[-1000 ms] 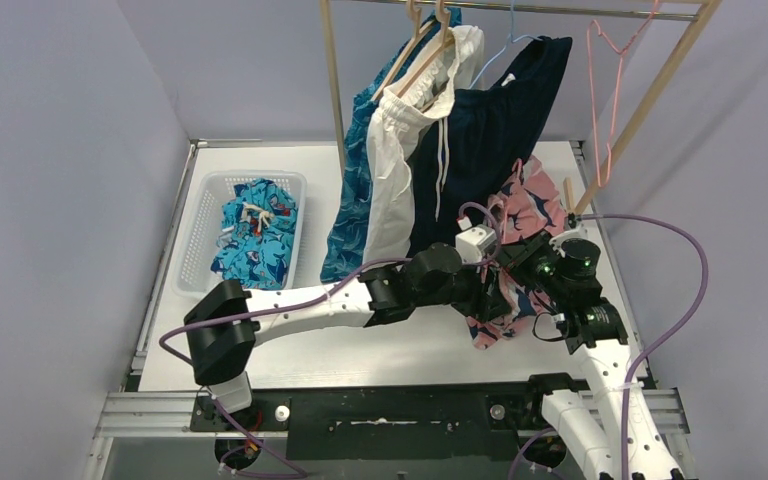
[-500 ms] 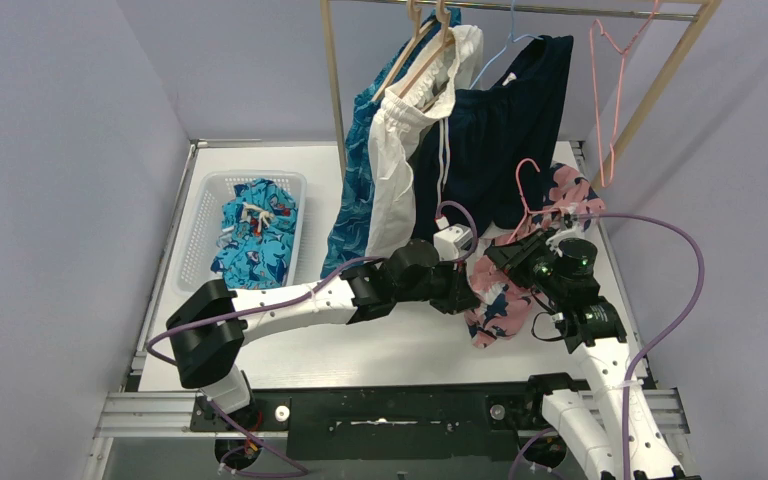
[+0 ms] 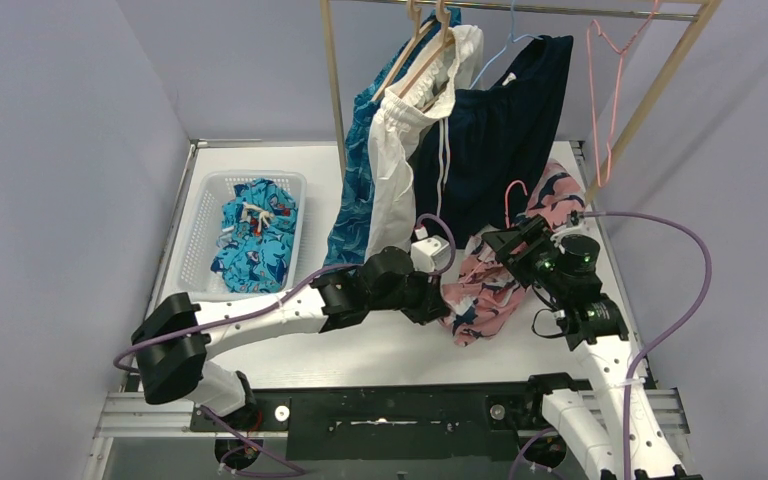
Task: Remove the shorts from the hanger
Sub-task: Pick up the hanger from the clothes rod, then remove the shorts from the hanger.
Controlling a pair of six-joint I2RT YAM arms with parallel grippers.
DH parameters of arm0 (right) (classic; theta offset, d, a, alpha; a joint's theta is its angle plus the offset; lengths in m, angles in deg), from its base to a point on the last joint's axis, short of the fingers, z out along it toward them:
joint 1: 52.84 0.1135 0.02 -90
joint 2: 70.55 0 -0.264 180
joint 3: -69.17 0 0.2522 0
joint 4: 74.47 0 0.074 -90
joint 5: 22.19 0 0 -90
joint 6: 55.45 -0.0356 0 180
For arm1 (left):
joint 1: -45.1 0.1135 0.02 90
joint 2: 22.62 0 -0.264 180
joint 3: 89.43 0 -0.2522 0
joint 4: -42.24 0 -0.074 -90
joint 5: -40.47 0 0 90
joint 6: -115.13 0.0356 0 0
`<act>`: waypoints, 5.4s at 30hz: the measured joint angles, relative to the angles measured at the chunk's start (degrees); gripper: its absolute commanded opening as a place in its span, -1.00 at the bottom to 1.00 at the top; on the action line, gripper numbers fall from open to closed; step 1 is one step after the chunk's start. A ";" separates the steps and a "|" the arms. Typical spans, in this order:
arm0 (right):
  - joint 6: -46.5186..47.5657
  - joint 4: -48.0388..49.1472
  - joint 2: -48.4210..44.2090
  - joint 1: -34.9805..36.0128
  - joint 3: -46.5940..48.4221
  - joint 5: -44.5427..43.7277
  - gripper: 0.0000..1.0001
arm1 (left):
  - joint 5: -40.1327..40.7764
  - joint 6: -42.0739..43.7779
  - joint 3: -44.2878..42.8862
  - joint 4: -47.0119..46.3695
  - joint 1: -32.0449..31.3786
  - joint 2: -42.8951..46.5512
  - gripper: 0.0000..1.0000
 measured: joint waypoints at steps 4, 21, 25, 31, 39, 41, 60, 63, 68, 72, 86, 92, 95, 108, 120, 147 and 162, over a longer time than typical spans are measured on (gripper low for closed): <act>-2.71 2.14 -1.95 -0.02 -2.10 -0.11 0.03 | -0.22 1.46 2.19 0.63 -0.02 3.02 -1.00; -14.05 19.28 2.84 0.28 -10.01 10.67 -1.00 | 3.17 4.39 4.22 3.30 0.02 8.59 -1.00; -13.40 19.74 4.70 2.84 -6.27 11.13 -1.00 | 4.66 5.90 0.79 9.09 0.44 10.40 -1.00; -10.69 21.51 6.34 12.74 4.37 6.51 -1.00 | 8.04 9.68 -6.16 21.92 0.70 17.86 -1.00; -5.60 23.58 2.58 21.59 12.11 3.89 -1.00 | 9.88 11.76 -7.96 25.49 0.70 28.46 -1.00; -4.11 23.58 2.29 22.84 12.66 4.20 -1.00 | 10.19 11.74 -7.34 25.42 0.68 29.42 -1.00; -0.66 16.68 3.13 30.10 10.19 -13.35 -1.00 | 3.87 12.76 -4.07 26.34 11.78 28.20 -0.56; -1.38 12.04 1.79 30.34 10.16 -17.42 -1.00 | 1.57 12.04 -3.50 25.51 13.33 26.18 -0.22; -0.87 6.19 -0.72 29.51 7.32 -24.35 -1.00 | 1.38 10.21 -3.50 24.92 15.41 22.08 0.20; -0.94 3.17 -0.50 28.87 5.38 -26.05 -1.00 | 0.59 9.77 -3.50 24.35 15.39 21.59 0.23; -1.42 5.66 0.57 26.12 3.76 -21.99 -1.00 | 0.74 6.29 -4.96 19.12 8.63 10.29 -0.40; -2.38 6.01 2.05 24.30 3.02 -17.92 -1.00 | 6.12 5.46 -5.18 18.08 6.21 9.75 -0.78; -2.67 6.03 1.86 24.17 2.80 -16.96 -1.00 | 8.00 5.27 -4.70 17.53 6.21 11.85 -1.00; -4.00 8.22 0.76 20.92 2.78 -14.36 -1.00 | 10.54 5.60 -3.15 17.44 6.27 14.86 -0.59; -3.74 7.91 0.81 19.71 2.78 -12.90 -1.00 | 5.77 6.86 -4.79 16.61 6.29 9.77 -1.00; -2.89 4.17 0.07 18.69 5.57 -20.22 -1.00 | 13.70 7.76 3.10 18.58 9.25 20.06 -1.00; -5.57 1.31 -2.16 18.29 5.49 -21.16 -1.00 | 11.78 8.24 6.88 18.67 2.97 20.31 -1.00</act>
